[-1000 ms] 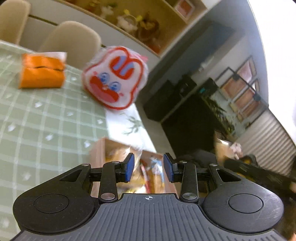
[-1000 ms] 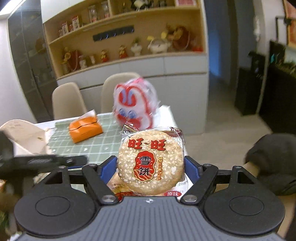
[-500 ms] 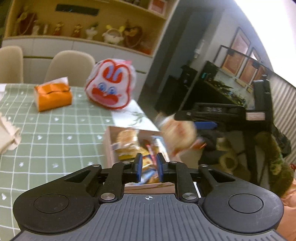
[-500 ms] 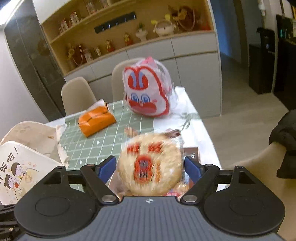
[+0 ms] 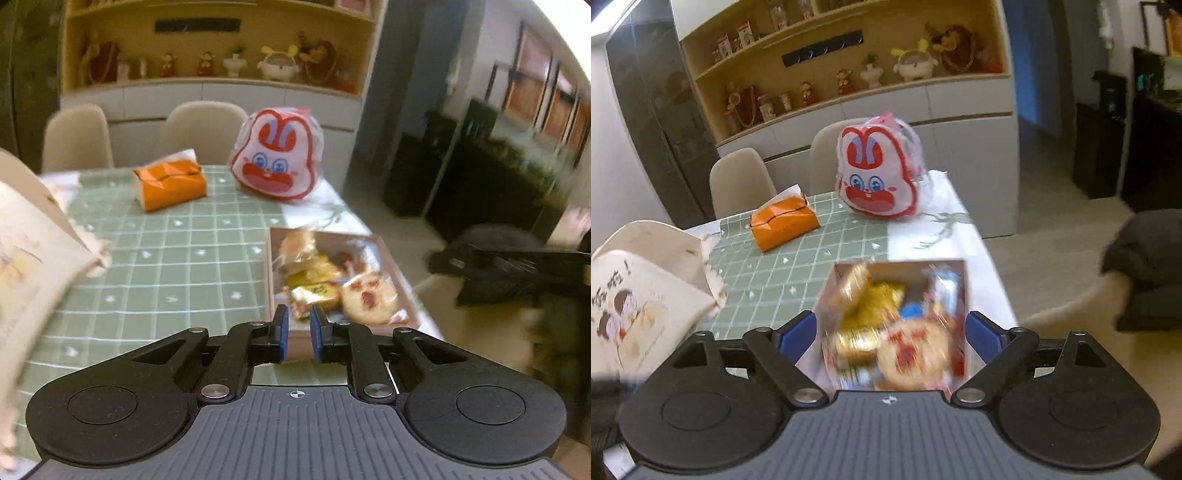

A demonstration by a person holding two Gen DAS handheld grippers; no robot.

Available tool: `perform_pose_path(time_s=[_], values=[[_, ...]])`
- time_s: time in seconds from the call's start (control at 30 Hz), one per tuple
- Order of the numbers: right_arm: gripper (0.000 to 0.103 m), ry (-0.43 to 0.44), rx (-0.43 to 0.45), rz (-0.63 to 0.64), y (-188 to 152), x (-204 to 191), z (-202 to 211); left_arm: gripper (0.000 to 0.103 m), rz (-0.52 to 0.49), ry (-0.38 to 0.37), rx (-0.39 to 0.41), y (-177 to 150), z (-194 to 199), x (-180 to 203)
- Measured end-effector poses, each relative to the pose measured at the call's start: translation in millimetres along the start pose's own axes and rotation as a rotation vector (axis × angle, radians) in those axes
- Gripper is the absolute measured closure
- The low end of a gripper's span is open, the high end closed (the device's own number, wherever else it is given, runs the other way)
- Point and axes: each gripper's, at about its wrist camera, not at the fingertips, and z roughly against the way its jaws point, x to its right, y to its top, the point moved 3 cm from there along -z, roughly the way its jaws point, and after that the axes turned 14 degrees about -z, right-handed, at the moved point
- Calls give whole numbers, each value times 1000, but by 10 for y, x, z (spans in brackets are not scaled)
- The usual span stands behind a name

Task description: Organize snacks

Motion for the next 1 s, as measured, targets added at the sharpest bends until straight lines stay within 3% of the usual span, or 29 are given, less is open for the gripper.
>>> perform_pose_path(time_s=[0.17, 0.33, 1.0], values=[[14, -76, -86, 26, -404, 5, 331, 86, -48, -107, -74, -62, -70, 259], [14, -128, -123, 71, -670, -43, 354, 87, -81, -111, -122, -135, -88, 401], [14, -124, -161, 32, -700, 7, 317, 87, -32, -118, -147, -157, -31, 370]])
